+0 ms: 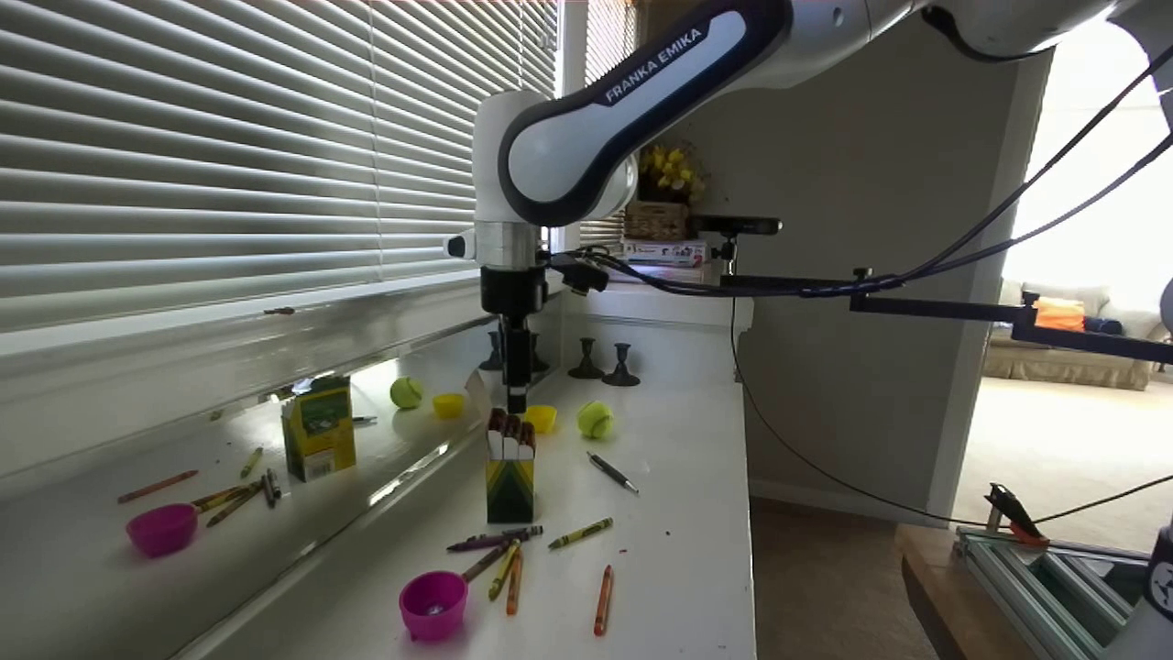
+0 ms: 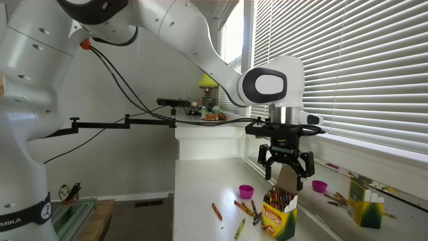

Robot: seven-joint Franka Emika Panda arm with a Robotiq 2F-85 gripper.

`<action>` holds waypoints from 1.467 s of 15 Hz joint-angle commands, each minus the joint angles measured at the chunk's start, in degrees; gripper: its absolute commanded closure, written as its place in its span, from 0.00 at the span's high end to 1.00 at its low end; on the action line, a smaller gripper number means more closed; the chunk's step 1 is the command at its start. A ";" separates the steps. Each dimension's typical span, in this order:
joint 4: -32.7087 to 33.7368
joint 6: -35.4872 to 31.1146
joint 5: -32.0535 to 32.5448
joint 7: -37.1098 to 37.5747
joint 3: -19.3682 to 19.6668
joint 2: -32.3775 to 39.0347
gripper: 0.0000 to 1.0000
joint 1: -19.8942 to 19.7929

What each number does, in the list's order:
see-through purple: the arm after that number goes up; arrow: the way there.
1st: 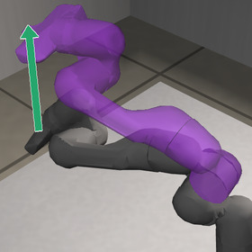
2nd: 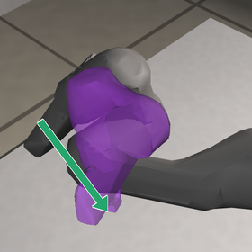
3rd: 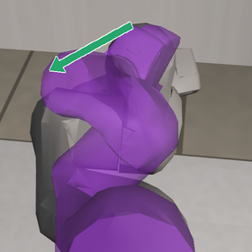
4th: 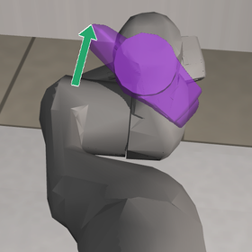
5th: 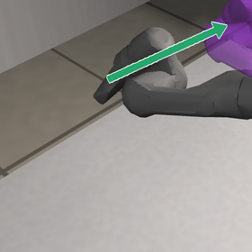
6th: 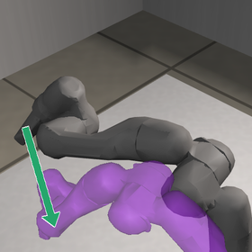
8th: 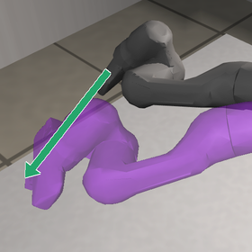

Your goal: Move the box of crayons slightly to the right

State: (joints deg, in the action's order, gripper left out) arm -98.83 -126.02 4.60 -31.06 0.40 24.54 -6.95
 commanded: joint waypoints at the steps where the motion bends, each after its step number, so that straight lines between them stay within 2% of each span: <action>1: -0.04 -0.90 -1.41 -2.80 -1.35 0.49 1.00 -1.47; 6: 0.05 -0.03 -3.28 -1.80 -1.87 0.53 1.00 -2.01; 9: -0.13 -0.22 -2.05 1.42 -0.99 0.51 1.00 -1.37; 22: -0.47 -1.42 -3.20 6.05 -1.28 1.63 1.00 -1.44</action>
State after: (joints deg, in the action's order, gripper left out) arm -98.86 -126.19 3.30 -26.43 -0.54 25.93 -8.17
